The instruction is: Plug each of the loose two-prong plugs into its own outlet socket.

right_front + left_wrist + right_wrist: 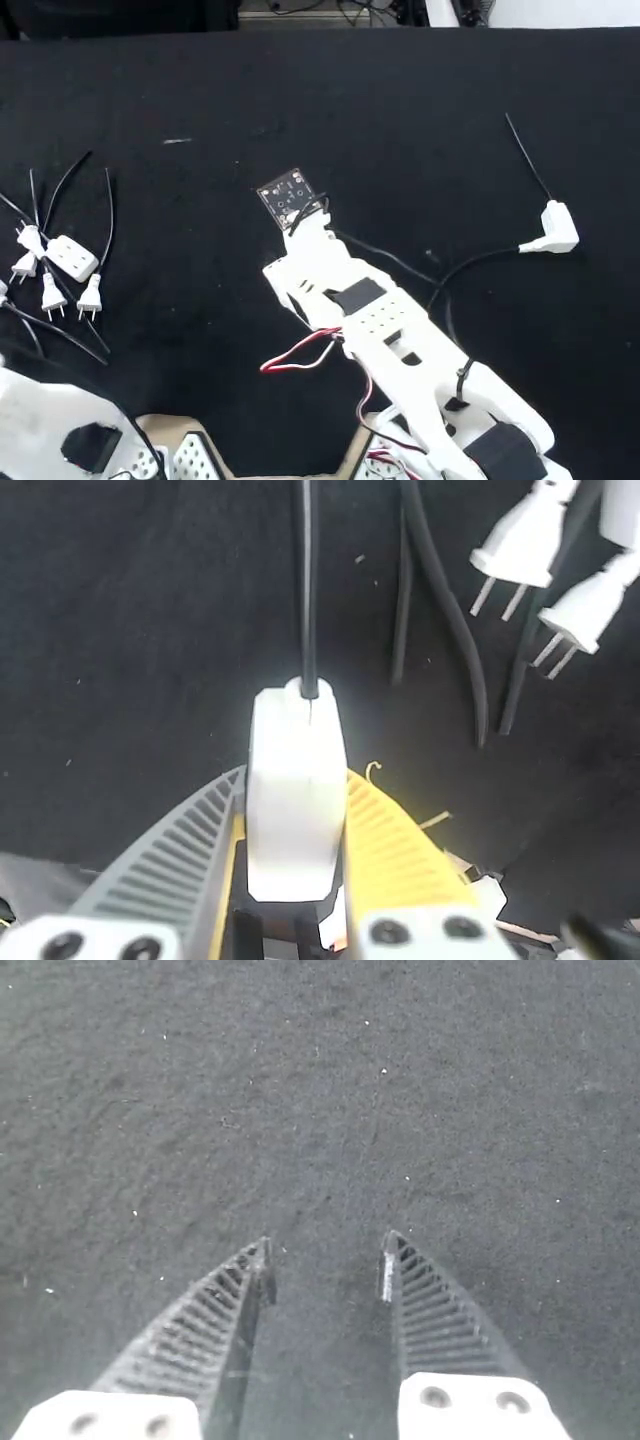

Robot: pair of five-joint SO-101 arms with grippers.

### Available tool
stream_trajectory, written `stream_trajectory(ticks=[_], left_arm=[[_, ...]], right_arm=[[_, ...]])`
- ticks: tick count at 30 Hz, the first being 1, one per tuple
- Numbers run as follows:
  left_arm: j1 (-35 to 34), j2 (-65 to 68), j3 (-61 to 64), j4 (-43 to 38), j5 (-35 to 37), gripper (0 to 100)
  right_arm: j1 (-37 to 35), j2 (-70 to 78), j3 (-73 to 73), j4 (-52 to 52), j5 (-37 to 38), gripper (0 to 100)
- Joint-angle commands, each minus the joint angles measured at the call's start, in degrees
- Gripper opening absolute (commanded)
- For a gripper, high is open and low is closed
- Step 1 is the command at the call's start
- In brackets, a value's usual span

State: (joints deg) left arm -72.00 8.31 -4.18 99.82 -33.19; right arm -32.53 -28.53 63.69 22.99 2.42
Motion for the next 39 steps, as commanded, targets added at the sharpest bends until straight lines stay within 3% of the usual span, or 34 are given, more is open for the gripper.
stream_trajectory(ticks=[1, 10, 16, 20, 26, 31, 39], left_arm=[[2.68, -9.41, 1.80, 0.88, -0.26, 3], [14.90, -26.29, 4.26, 0.88, 9.49, 3], [33.80, -36.84, 4.70, 0.35, 16.97, 3], [47.34, -37.27, 5.85, -4.40, 19.52, 3], [60.88, -30.68, 14.64, -16.88, 26.99, 3], [66.68, -18.46, 18.07, -30.86, 27.96, 3], [74.59, -3.52, 17.98, -42.64, 27.96, 3]], right_arm=[[-0.70, -1.71, 0.04, -1.41, -0.09, 16.7], [-0.35, -2.15, -0.04, -1.05, -0.09, 16.7], [7.03, -2.24, -1.10, -1.41, -0.53, 16.7], [12.75, -2.24, -2.07, -1.41, -0.62, 16.7], [18.29, -2.24, -3.12, -1.49, -6.24, 16.7], [20.57, -2.24, -3.30, -1.49, -8.62, 16.7], [20.48, -1.89, -2.95, -3.87, -8.26, 16.7]])
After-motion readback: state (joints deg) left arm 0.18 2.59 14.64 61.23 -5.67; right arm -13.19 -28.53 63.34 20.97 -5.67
